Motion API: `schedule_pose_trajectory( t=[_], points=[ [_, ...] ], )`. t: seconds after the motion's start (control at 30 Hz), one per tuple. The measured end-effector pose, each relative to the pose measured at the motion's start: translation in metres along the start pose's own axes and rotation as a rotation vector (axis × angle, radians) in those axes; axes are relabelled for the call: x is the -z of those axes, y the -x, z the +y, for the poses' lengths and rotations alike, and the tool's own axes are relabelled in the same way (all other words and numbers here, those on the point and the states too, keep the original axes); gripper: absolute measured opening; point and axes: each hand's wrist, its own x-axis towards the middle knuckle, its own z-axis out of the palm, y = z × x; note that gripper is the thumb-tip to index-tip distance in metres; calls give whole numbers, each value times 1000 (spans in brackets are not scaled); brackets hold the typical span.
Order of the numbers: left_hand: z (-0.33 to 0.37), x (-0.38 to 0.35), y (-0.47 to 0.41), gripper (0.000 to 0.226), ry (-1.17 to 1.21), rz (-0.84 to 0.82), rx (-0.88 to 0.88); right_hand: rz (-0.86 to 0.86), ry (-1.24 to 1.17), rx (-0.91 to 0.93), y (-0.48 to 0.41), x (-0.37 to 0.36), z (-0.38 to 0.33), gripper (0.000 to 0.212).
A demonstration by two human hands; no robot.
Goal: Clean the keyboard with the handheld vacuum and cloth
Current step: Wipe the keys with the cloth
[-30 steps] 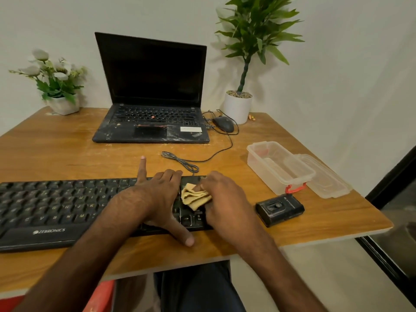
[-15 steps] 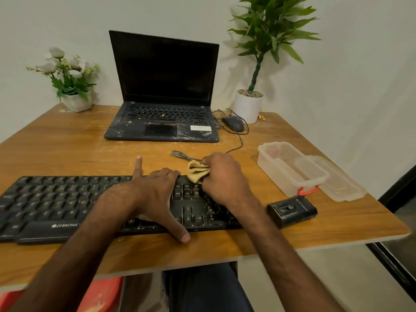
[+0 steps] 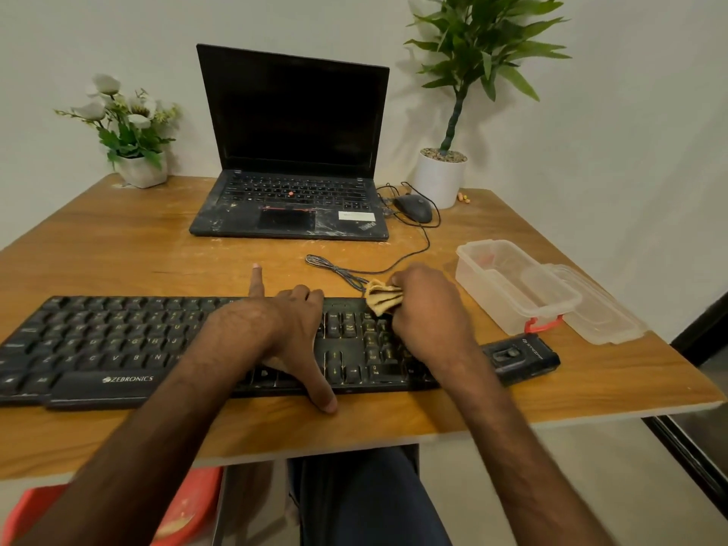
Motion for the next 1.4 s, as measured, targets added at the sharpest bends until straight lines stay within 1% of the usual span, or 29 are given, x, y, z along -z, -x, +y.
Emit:
schedule_pose_trajectory(
  t=[0.07,0.13,0.17,0.27,0.3,0.37,0.43,0.57,0.6,0.7,0.73,0.8,0.9,0.97,1.1,1.2,1.23,1.27,1.37,1.4],
  points=[
    [3,2,0,146,-11,-15,24,-29,-16,107,0,-8,-16,30],
    [1,2,2,146,-10,-22,40,-46,66,176,-1,-7,-19,34],
    [0,2,2,147,-3,-22,40,-45,88,162,-2,-3,-13,32],
    [-6,-2,3,149,28,-9,16,-35,45,0,-5,13,17,22],
    [-6,-3,3,149,29,-7,9,-30,59,-48,-5,17,26,22],
    [-5,-3,3,150,24,-9,5,-29,112,-86,-3,19,30,22],
    [-2,-2,2,150,15,-12,6,-30,94,-41,2,15,23,22],
    [0,-1,1,150,-9,-21,18,-54,76,159,5,4,10,33],
    [0,-1,0,150,-11,-20,19,-44,87,170,3,4,10,35],
    [-1,-3,1,150,-11,-9,14,14,75,96,-3,6,14,36],
    [-3,-5,0,150,-10,1,9,19,72,98,-1,8,13,35],
    [-4,-8,0,149,-3,9,2,-27,41,169,14,9,6,36],
    [-6,-11,-3,151,5,8,-8,-114,8,271,55,8,-8,43],
    [-7,-11,-4,152,5,5,-12,-72,38,311,82,6,-10,48],
    [-11,-13,-1,151,31,15,-22,57,58,260,104,3,14,59],
    [-11,-13,1,151,39,25,-27,154,70,101,109,7,23,63],
    [-10,-13,1,150,38,33,-27,171,66,74,110,7,21,63],
    [-9,-13,1,149,33,42,-26,181,62,91,112,4,16,62],
    [-7,-13,0,147,2,61,-22,159,77,282,118,-12,-8,52],
    [-8,-13,-1,147,-7,68,-24,148,89,310,120,-15,-14,51]
  ],
)
